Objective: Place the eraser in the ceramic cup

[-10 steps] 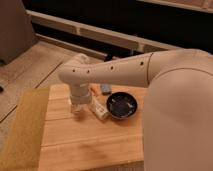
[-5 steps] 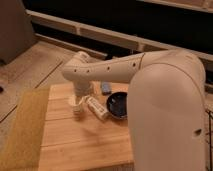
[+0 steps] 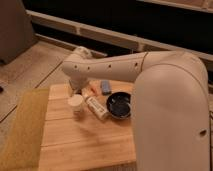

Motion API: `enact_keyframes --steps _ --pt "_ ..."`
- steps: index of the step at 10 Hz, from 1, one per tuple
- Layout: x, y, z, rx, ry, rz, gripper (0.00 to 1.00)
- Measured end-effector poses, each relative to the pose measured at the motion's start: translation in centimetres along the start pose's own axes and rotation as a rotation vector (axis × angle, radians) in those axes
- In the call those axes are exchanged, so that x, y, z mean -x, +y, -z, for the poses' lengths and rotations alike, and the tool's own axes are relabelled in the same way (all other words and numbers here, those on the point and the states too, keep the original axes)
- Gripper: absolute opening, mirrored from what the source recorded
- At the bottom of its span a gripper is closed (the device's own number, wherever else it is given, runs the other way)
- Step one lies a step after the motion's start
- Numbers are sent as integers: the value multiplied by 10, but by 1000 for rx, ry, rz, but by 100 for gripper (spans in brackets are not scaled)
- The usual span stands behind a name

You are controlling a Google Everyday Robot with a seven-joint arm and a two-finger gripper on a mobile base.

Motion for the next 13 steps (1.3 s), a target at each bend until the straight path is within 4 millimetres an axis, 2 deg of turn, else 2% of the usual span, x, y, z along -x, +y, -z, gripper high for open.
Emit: enact_keyframes --steps 5,6,8,10,13 --pt "3 -2 -3 -19 -5 -5 65" --pt "12 -15 -5 -54 -24 -14 65" --pt "43 -46 -16 -126 -87 -16 65" --pt "69 -68 -31 -151 -135 -27 65" --pt "90 -77 -63 -118 -154 -26 65"
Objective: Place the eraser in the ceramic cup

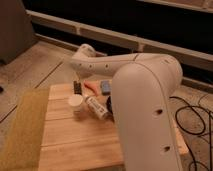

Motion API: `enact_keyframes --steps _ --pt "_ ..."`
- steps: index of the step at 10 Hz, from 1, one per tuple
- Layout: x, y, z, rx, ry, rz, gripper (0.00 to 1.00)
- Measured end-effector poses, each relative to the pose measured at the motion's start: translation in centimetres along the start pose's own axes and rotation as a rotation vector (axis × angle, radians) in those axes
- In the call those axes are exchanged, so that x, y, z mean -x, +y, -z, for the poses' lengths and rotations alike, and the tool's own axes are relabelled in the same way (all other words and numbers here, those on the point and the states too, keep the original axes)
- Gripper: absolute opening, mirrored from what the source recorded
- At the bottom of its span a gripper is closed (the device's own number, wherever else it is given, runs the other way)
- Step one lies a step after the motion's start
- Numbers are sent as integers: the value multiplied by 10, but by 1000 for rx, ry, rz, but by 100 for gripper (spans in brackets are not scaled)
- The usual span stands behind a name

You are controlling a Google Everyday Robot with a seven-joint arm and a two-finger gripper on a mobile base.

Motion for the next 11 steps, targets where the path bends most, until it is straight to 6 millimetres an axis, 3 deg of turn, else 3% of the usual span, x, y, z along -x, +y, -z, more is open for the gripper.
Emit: enact_keyframes --steps 5,11 --pt "3 43 -39 74 34 126 65" --pt "-1 65 -69 119 77 214 65"
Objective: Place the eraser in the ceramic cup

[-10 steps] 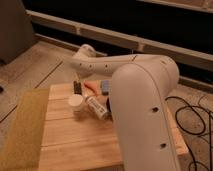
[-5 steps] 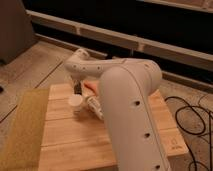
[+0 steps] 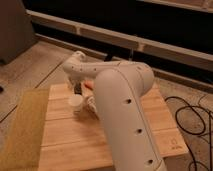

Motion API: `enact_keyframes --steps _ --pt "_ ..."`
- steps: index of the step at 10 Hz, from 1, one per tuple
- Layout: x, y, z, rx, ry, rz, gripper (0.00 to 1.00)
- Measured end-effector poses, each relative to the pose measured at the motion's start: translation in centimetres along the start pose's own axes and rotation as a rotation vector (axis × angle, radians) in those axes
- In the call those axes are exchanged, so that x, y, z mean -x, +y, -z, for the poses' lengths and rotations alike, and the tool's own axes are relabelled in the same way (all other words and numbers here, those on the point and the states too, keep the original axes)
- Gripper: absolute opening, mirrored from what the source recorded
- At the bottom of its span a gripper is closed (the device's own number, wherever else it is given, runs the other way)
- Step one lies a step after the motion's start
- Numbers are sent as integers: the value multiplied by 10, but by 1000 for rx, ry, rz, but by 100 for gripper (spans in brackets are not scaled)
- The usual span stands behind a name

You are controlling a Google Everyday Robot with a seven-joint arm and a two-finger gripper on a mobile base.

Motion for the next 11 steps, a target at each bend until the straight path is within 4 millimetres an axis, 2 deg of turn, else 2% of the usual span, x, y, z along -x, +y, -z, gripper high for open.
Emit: enact_keyframes --steps 4,6,8,11 --pt "11 -4 -16 21 13 -9 65" --pt "18 -13 -26 29 11 -114 65" --pt "28 -21 -28 39 -4 -264 65" --pt "33 -23 -28 46 -10 -326 65"
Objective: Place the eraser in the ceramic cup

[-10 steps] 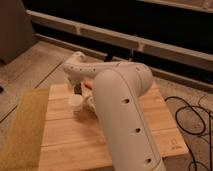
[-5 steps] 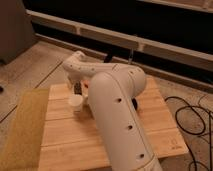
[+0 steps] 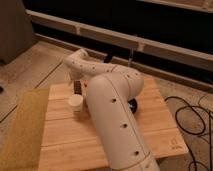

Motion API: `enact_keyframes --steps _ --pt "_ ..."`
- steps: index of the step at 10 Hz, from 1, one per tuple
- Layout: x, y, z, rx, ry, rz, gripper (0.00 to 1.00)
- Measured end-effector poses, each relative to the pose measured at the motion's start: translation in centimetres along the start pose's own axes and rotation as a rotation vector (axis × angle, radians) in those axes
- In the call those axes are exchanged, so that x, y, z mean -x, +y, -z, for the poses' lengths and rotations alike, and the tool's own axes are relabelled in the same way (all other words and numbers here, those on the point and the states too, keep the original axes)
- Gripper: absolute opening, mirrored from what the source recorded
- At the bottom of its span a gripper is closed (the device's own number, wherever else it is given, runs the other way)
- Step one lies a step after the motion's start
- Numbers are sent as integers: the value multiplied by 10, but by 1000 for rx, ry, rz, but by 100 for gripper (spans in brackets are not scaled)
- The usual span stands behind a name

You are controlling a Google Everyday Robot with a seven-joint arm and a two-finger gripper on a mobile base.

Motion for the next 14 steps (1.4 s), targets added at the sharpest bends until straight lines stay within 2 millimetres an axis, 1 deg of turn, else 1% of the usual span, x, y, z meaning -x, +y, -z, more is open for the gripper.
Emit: enact_keyframes --steps 2,4,5,7,9,10,11,13,14 --pt "-1 -3 1 16 7 -34 65" --pt "-8 -8 -1 31 21 -65 65" --pt "-8 -3 -3 58 17 -83 65" --pt "-7 -4 -5 85 -3 -95 65" --pt "-10 1 -10 92 -4 -78 65" --pt "-14 0 -15 87 -4 -62 65" --pt "-15 3 -19 81 -4 -36 65" --pt "-16 22 -31 55 0 71 65" --pt "-16 26 -34 48 1 97 65"
